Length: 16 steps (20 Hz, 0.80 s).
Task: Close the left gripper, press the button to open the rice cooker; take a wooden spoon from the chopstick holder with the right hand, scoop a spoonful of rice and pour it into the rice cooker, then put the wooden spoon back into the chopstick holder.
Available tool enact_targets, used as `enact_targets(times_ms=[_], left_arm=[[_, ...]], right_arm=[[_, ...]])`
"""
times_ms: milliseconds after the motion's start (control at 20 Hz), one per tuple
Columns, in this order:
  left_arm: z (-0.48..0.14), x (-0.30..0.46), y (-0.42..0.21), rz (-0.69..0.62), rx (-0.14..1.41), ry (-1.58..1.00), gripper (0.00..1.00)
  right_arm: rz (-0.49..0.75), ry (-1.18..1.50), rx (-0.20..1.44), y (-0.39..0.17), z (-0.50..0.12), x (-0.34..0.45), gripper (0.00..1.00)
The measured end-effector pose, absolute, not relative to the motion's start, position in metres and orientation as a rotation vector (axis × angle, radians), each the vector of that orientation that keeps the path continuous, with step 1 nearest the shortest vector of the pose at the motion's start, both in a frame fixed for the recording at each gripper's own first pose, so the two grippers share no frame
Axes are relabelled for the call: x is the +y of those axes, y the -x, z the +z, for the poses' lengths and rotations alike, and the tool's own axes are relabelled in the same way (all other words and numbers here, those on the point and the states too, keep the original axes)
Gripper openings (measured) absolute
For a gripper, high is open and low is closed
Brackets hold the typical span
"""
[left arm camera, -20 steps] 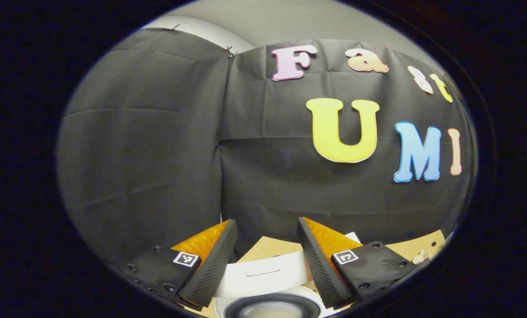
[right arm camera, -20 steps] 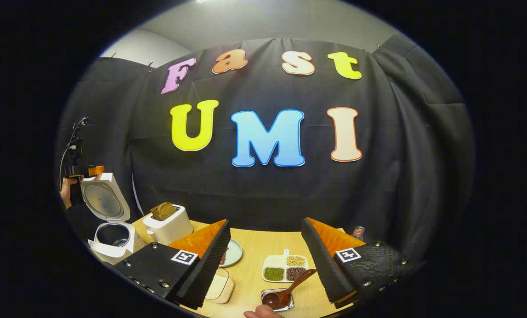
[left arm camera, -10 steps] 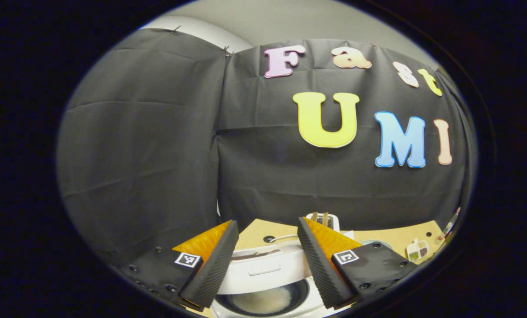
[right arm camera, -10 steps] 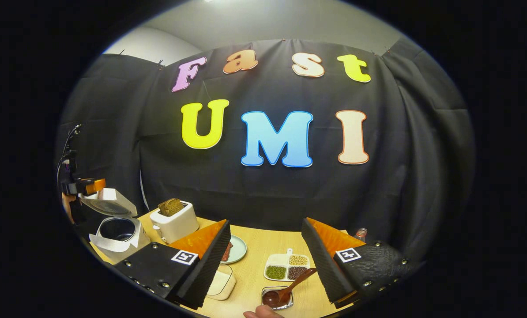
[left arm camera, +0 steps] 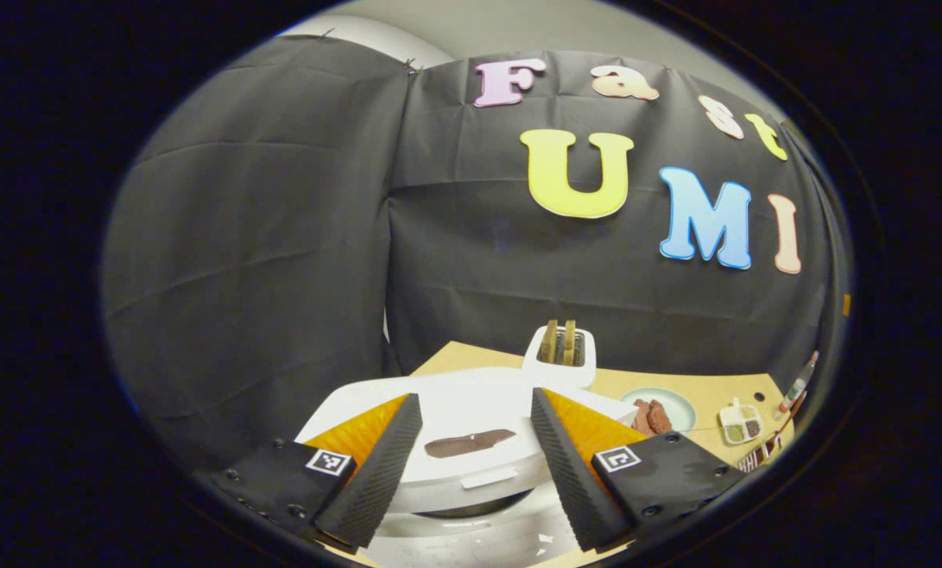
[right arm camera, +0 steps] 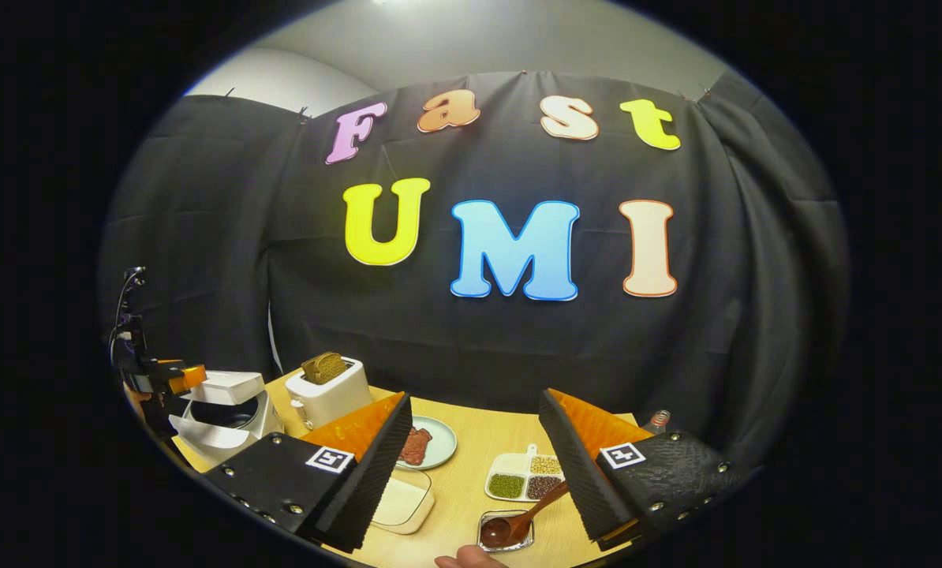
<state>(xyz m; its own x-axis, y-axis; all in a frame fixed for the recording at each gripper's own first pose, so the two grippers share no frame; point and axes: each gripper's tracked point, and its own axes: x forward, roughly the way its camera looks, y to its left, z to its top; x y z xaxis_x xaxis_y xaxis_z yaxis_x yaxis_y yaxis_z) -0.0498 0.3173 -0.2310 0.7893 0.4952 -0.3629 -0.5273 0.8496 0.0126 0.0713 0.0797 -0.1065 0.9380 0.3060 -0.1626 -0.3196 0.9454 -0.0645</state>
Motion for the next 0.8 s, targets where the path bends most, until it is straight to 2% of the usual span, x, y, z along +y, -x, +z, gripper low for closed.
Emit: enact_targets(times_ms=[50,100,500,550,600,750,800], left_arm=[[-0.235,0.317,0.05,0.557,0.373,0.091,0.94],[-0.238,0.315,0.052,0.557,0.377,0.092,0.96],[-0.268,0.303,0.063,0.551,0.437,0.076,0.96],[-0.275,0.304,0.064,0.551,0.452,0.075,0.92],[-0.283,0.302,0.066,0.55,0.467,0.074,0.96],[-0.311,0.294,0.077,0.551,0.533,0.073,0.92],[-0.3,0.299,0.073,0.561,0.481,0.064,0.94]], right_arm=[[0.324,0.092,0.148,-0.069,-0.106,0.081,0.98],[0.324,0.092,0.145,-0.067,-0.106,0.082,0.98],[0.284,0.082,0.171,-0.06,-0.113,0.064,0.98],[0.278,0.076,0.175,-0.06,-0.114,0.061,0.98],[0.274,0.065,0.178,-0.06,-0.115,0.06,0.98],[0.269,0.031,0.191,-0.059,-0.116,0.059,0.97],[0.269,0.023,0.194,-0.059,-0.117,0.061,0.98]])
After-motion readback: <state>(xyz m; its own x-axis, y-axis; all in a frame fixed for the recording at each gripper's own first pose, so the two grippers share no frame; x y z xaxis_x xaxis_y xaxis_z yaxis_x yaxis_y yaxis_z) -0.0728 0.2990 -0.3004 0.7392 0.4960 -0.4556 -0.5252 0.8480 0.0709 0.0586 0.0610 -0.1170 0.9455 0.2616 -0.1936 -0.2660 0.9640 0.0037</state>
